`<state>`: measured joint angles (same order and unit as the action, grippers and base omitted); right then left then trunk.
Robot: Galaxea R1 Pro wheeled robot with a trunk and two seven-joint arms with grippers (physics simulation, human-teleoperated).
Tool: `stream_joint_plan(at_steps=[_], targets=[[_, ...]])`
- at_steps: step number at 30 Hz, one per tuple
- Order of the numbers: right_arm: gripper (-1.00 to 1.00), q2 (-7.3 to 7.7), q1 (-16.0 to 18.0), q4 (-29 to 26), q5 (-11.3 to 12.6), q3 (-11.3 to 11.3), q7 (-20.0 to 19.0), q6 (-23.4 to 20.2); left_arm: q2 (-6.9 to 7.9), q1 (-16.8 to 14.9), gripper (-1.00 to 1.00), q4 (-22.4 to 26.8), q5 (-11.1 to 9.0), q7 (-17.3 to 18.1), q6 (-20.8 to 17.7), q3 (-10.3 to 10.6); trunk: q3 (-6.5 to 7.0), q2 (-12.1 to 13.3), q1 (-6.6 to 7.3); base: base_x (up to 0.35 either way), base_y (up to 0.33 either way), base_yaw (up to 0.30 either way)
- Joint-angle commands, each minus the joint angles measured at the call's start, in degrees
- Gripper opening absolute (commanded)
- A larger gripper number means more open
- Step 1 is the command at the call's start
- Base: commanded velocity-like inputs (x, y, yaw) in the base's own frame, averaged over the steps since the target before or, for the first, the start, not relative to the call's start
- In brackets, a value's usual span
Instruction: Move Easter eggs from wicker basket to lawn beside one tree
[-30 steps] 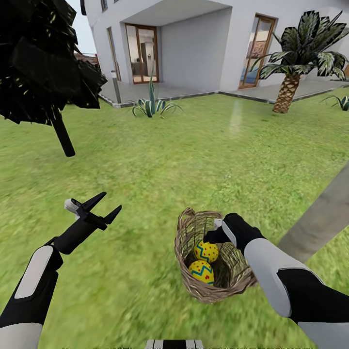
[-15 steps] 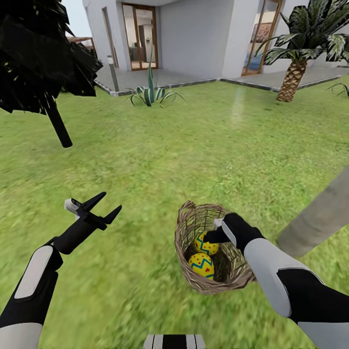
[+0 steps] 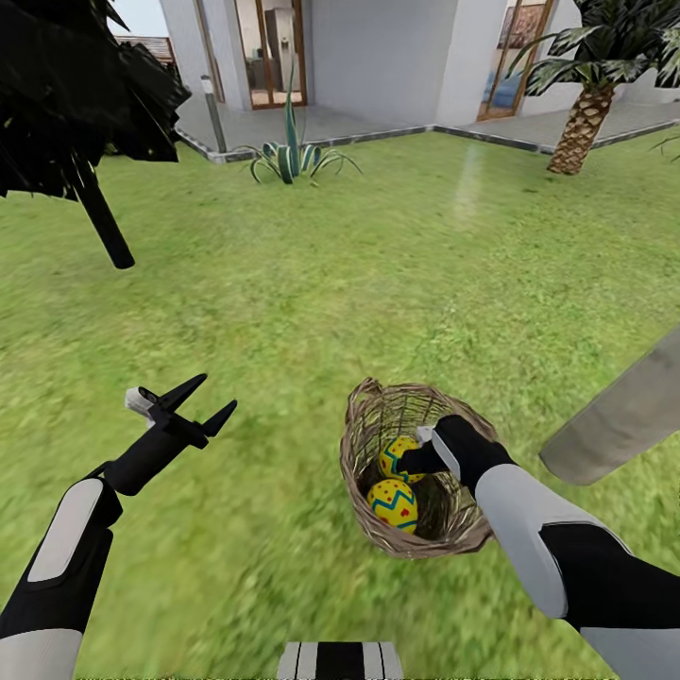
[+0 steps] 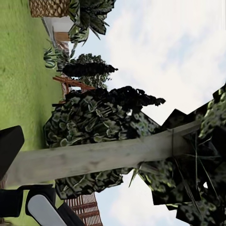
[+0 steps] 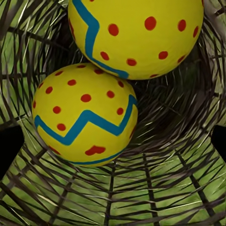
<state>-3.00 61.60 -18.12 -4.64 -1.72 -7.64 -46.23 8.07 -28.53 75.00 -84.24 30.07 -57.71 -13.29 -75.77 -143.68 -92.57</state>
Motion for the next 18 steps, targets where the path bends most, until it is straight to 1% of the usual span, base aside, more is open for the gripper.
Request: stream_joint_plan(at_steps=[1,2,5,15,16,17,18], targets=[[1.00,0.02,0.0,-0.1,-0.5,-0.5,-0.4,0.0,0.00,0.0,1.00,0.0,0.1,0.3,-0.3,-0.1,-0.27,0.0,-0.01,0.000,0.000,0.000],[1.00,0.01,0.0,-0.1,-0.5,-1.3,-0.5,0.7,0.01,0.0,1.00,0.0,0.1,0.3,-0.3,-0.1,-0.49,0.0,-0.04,0.000,0.000,0.000],[1.00,0.01,0.0,-0.1,-0.5,-2.2,-0.5,1.6,0.02,0.0,1.00,0.0,0.1,0.3,-0.3,-0.1,-1.15,-0.1,-0.11,0.000,0.000,0.000],[1.00,0.04,-0.1,-0.2,-0.5,-2.7,-0.6,2.0,0.00,0.0,1.00,0.0,0.1,0.3,-0.2,0.0,-3.37,-0.2,-0.37,0.000,0.000,0.000],[1.00,0.03,-0.1,-0.2,-0.5,-2.8,-1.3,2.1,0.00,0.0,1.00,0.0,0.1,0.3,-0.2,0.0,-3.59,-0.2,-0.40,0.000,0.000,0.000],[1.00,0.05,-0.1,-0.2,-0.5,-2.8,-3.0,2.2,0.01,0.0,1.00,0.0,0.1,0.3,-0.2,0.0,-3.81,-0.2,-0.42,0.000,0.000,0.000],[1.00,0.12,-0.1,-0.2,-0.6,-3.4,-5.3,2.2,0.01,0.0,1.00,0.0,0.1,0.3,-0.2,0.0,-4.03,-0.3,-0.45,0.000,0.000,0.000]])
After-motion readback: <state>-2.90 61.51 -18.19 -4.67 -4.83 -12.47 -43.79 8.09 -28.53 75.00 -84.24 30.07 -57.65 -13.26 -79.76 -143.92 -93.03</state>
